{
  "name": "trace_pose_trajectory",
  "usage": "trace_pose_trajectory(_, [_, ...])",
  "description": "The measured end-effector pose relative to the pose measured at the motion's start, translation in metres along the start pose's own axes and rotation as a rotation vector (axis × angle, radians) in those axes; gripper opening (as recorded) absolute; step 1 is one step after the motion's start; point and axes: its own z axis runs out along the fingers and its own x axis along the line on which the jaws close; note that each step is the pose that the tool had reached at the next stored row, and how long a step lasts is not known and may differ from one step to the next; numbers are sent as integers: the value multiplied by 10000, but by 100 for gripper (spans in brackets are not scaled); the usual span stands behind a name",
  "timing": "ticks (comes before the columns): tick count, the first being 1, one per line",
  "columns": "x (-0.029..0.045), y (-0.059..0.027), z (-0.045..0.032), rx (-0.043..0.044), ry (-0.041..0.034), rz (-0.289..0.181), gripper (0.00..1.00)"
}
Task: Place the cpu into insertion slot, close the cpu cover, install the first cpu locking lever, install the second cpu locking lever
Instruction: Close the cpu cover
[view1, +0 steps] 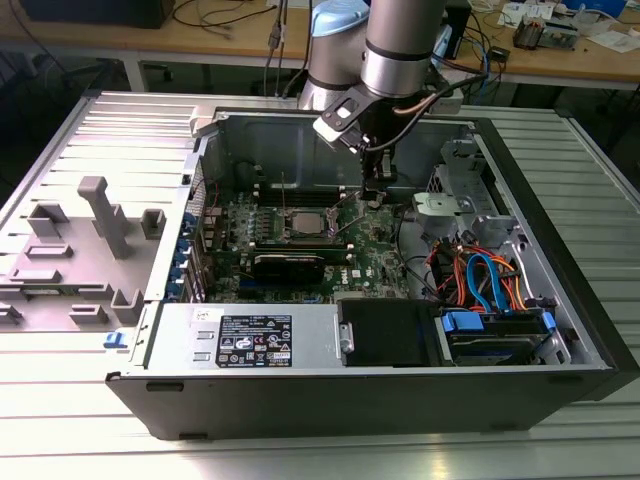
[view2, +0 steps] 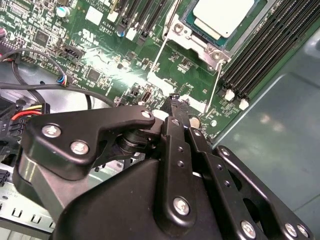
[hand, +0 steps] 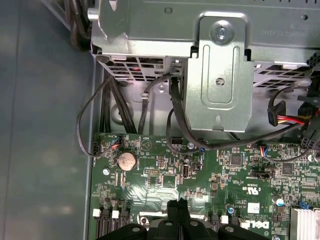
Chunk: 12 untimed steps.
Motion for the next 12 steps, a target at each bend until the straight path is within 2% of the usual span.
trace_pose_trajectory(7, [-6,103,0,0,4,0,11])
trace_pose_trajectory(12, [-7,119,5,0,4,-1,11])
